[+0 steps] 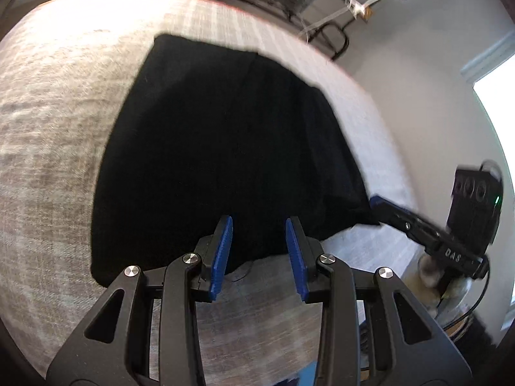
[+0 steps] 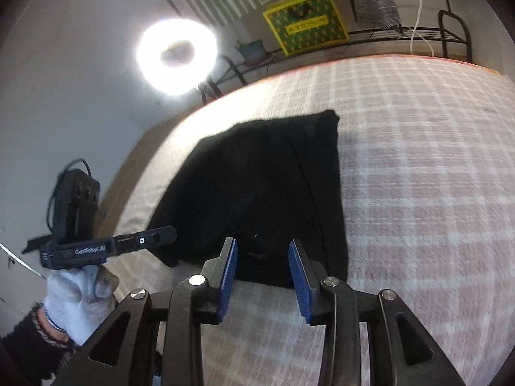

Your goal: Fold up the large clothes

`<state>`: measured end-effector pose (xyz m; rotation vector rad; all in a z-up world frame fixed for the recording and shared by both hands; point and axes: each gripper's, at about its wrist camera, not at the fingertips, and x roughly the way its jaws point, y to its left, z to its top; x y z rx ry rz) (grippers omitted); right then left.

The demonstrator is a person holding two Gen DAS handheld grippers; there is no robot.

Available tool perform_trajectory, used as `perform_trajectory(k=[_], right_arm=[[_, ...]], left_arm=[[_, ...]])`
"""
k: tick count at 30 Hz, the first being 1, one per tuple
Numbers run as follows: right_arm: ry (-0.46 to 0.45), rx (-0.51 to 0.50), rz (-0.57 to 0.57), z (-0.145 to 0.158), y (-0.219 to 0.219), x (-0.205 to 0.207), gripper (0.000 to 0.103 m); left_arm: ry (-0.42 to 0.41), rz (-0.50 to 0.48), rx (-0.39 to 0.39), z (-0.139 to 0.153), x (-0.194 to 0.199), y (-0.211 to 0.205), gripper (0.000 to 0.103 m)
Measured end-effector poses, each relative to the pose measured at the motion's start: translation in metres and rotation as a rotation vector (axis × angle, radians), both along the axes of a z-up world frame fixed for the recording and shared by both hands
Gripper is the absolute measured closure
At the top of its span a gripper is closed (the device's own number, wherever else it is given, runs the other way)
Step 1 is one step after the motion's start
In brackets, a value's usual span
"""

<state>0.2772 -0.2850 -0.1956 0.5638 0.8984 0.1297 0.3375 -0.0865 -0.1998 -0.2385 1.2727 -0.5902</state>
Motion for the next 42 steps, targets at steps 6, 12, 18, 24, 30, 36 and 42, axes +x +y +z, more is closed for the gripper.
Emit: perform_trajectory(k=[6, 12, 18, 24, 30, 36, 42], right_arm=[[0.187, -0.013, 0.089, -0.04, 0.012, -0.005, 0.077], [0.073, 0.123, 0.094, -0.019, -0.006, -0.025, 0.061], [0.096, 0.276, -0.049, -0.032, -0.024, -0.008, 0.057], [0.127, 0.372, -0.154, -0.044, -0.036, -0.009, 0.098], [0.216, 0.187, -0.036, -0.038, -0.009, -0.021, 0.103], [0.026, 0.139, 0.03, 0.013, -0.019, -0.017, 0.083], [-0.087, -0.029, -0.016, 0.044, -0.029, 0.052, 0.078]], left_arm=[[0.006, -0.031, 0.038, -0.006, -0.005, 0.007, 0.07], [-0.022, -0.061, -0.045, 0.02, -0.014, 0.003, 0.07], [-0.047, -0.093, -0.034, 0.027, -0.009, -0.025, 0.07], [-0.03, -0.061, -0.037, 0.025, -0.008, -0.02, 0.07], [-0.068, -0.025, -0.048, 0.041, 0.012, -0.01, 0.07], [-0.168, 0.003, -0.023, 0.057, 0.06, -0.023, 0.07], [-0.216, 0.003, 0.003, 0.049, 0.09, -0.044, 0.07]])
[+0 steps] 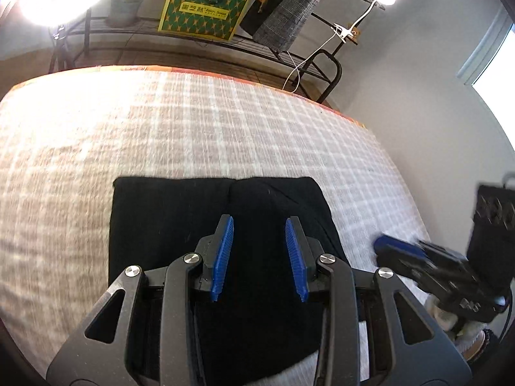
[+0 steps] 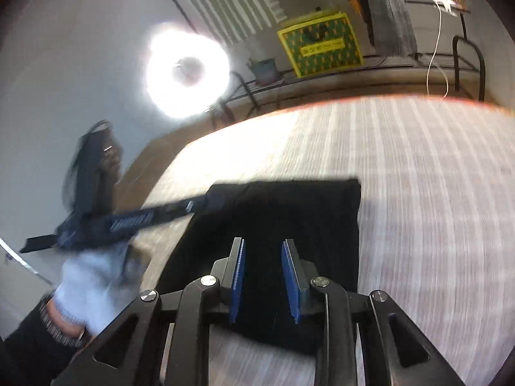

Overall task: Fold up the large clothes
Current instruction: 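Close both grippers on the black sweater's edge side by side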

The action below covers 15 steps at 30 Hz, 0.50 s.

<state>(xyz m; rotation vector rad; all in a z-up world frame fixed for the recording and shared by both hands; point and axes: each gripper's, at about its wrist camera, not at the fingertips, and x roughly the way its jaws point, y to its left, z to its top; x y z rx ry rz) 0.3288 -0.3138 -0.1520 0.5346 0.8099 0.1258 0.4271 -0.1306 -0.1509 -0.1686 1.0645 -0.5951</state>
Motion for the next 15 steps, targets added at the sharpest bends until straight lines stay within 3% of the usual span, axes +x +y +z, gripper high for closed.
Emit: perform_trajectory(k=[2, 4, 6, 7, 9, 10, 12, 15], right_arm=[[0.025, 0.017, 0.001, -0.012, 0.001, 0.027, 0.079], [0.05, -0.028, 0.011, -0.026, 0.015, 0.054, 0.079], [0.091, -0.079, 0.026, -0.04, 0.024, 0.069, 0.079], [0.125, -0.065, 0.034, -0.048, 0.027, 0.075, 0.079], [0.192, -0.006, 0.06, -0.067, 0.035, 0.074, 0.079], [0.183, -0.033, 0.07, -0.068, 0.039, 0.07, 0.079], [0.19, -0.116, 0.116, -0.057, 0.047, 0.068, 0.08], [0.119, -0.044, 0.108, -0.035, 0.039, 0.061, 0.08]], left_arm=[[-0.001, -0.009, 0.044, -0.012, 0.006, -0.006, 0.07], [0.007, -0.015, 0.129, -0.031, 0.012, -0.008, 0.07], [0.071, -0.01, 0.173, -0.059, 0.018, -0.005, 0.072], [0.082, -0.011, 0.176, -0.071, 0.016, -0.001, 0.074], [0.007, -0.051, 0.164, -0.073, 0.007, 0.002, 0.074], [0.006, -0.059, 0.171, -0.072, 0.007, 0.001, 0.074], [0.023, -0.05, 0.134, -0.066, 0.007, 0.005, 0.074], [0.04, -0.02, 0.062, -0.053, 0.011, 0.013, 0.074]])
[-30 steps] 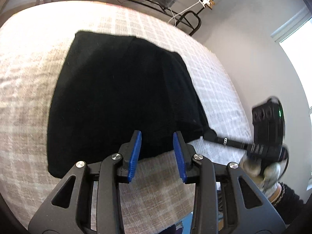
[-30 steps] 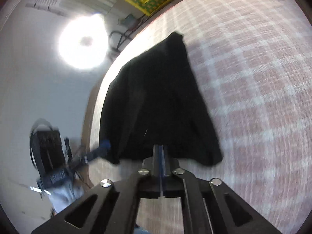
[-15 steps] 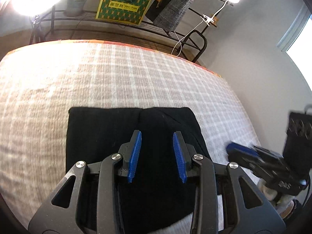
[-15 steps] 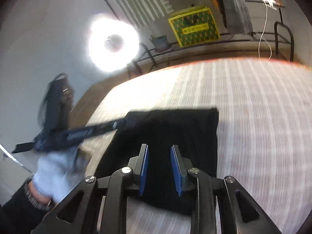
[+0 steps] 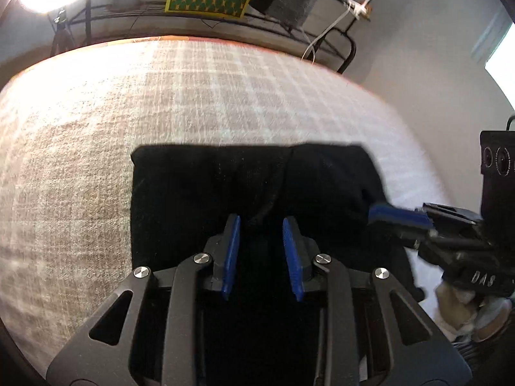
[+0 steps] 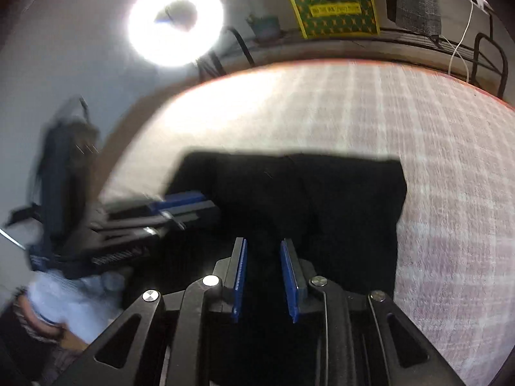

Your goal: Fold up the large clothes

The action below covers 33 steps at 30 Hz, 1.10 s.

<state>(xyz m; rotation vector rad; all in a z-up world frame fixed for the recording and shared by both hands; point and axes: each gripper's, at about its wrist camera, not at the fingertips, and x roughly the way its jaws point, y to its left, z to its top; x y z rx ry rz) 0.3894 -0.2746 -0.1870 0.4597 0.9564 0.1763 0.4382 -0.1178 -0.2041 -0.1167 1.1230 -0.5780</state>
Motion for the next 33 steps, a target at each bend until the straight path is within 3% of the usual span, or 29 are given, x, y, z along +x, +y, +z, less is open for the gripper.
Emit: perform_trajectory(k=[2, 5, 10, 12, 17, 22, 23, 24, 26, 27, 28, 33], right_arm=[[-0.074, -0.001, -0.029, 0.017, -0.004, 0.002, 0.08], [-0.097, -0.003, -0.035, 0.023, -0.004, 0.019, 0.081], [-0.016, -0.048, -0.015, -0.008, 0.01, 0.046, 0.086], [0.047, -0.119, -0.004, -0.026, 0.018, 0.061, 0.09], [0.059, 0.004, -0.053, -0.026, 0.001, 0.051, 0.089], [-0.008, 0.151, -0.098, 0.002, -0.03, -0.003, 0.074], [-0.024, 0.177, -0.109, 0.007, -0.04, -0.016, 0.074], [-0.034, 0.196, -0.121, 0.009, -0.05, -0.029, 0.073], [-0.049, 0.218, -0.154, 0.008, -0.068, -0.054, 0.057], [-0.053, 0.236, -0.173, 0.004, -0.077, -0.067, 0.039], [-0.049, 0.249, -0.192, -0.004, -0.086, -0.076, 0.036], [0.023, 0.34, -0.264, -0.046, -0.115, -0.105, 0.037]], left_arm=[[-0.033, 0.031, -0.036, 0.012, 0.001, 0.005, 0.074], [-0.056, 0.069, -0.061, 0.019, 0.006, 0.007, 0.074], [-0.04, 0.103, 0.014, -0.005, 0.035, -0.001, 0.074], [-0.034, 0.099, 0.043, -0.023, 0.036, -0.004, 0.074], [-0.008, 0.125, -0.016, -0.01, 0.032, 0.011, 0.074], [0.006, 0.219, -0.112, 0.021, 0.012, 0.067, 0.073], [0.015, 0.231, -0.13, 0.023, 0.007, 0.075, 0.068], [0.03, 0.241, -0.156, 0.025, 0.001, 0.085, 0.057], [0.074, 0.256, -0.197, 0.024, -0.016, 0.105, 0.043], [0.113, 0.265, -0.218, 0.019, -0.023, 0.116, 0.042], [0.14, 0.271, -0.234, 0.015, -0.027, 0.121, 0.042], [0.27, 0.351, -0.36, -0.005, -0.037, 0.146, 0.042]])
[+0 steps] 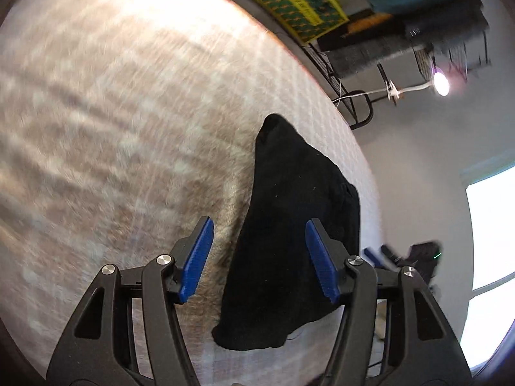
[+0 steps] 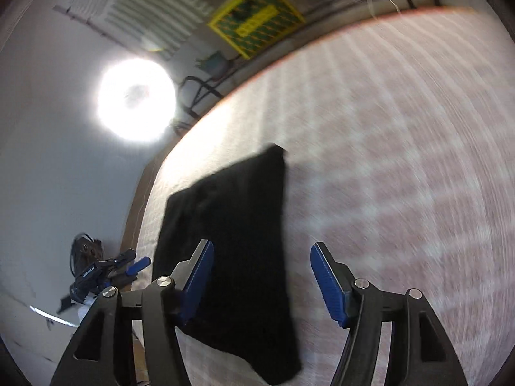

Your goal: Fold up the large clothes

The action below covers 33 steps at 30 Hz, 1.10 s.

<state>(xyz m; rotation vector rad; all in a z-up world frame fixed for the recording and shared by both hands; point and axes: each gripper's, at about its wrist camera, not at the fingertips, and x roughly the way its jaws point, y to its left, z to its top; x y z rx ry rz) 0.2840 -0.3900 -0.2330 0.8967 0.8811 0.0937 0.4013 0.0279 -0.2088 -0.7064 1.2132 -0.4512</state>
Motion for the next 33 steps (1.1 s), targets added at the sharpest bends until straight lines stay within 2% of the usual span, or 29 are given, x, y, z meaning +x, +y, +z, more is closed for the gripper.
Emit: perform_trajectory(k=[6, 7, 9, 13, 16, 20, 25, 28, 30, 33], right_arm=[[0.013, 0.071, 0.021, -0.029, -0.002, 0.012, 0.038], [0.024, 0.074, 0.021, -0.033, 0.0, 0.017, 0.041], [0.007, 0.093, 0.012, -0.035, -0.001, 0.019, 0.042], [-0.008, 0.158, 0.047, -0.04, 0.003, 0.031, 0.052], [-0.01, 0.142, 0.09, -0.046, 0.012, 0.041, 0.053], [-0.016, 0.195, 0.097, -0.049, 0.01, 0.035, 0.053], [-0.016, 0.222, 0.098, -0.051, 0.012, 0.029, 0.06], [-0.016, 0.206, 0.103, -0.049, 0.022, 0.032, 0.061], [-0.005, 0.201, 0.096, -0.048, 0.023, 0.033, 0.065], [0.01, 0.178, 0.094, -0.045, 0.027, 0.035, 0.072]], left_arm=[[0.024, -0.002, -0.101, -0.009, 0.007, -0.01, 0.042], [0.03, -0.003, -0.107, -0.012, 0.009, -0.012, 0.042], [0.044, -0.024, -0.103, -0.017, 0.011, -0.021, 0.042], [0.061, -0.065, -0.064, -0.023, 0.012, -0.036, 0.042], [0.071, -0.061, -0.074, -0.026, 0.012, -0.035, 0.042], [0.065, -0.042, -0.073, -0.023, 0.008, -0.026, 0.042], [0.036, -0.074, -0.067, -0.02, 0.006, -0.041, 0.042], [0.037, -0.063, -0.069, -0.02, 0.011, -0.049, 0.043], [0.038, -0.051, -0.046, -0.019, 0.011, -0.05, 0.053], [0.011, -0.062, 0.038, -0.011, 0.007, -0.064, 0.066]])
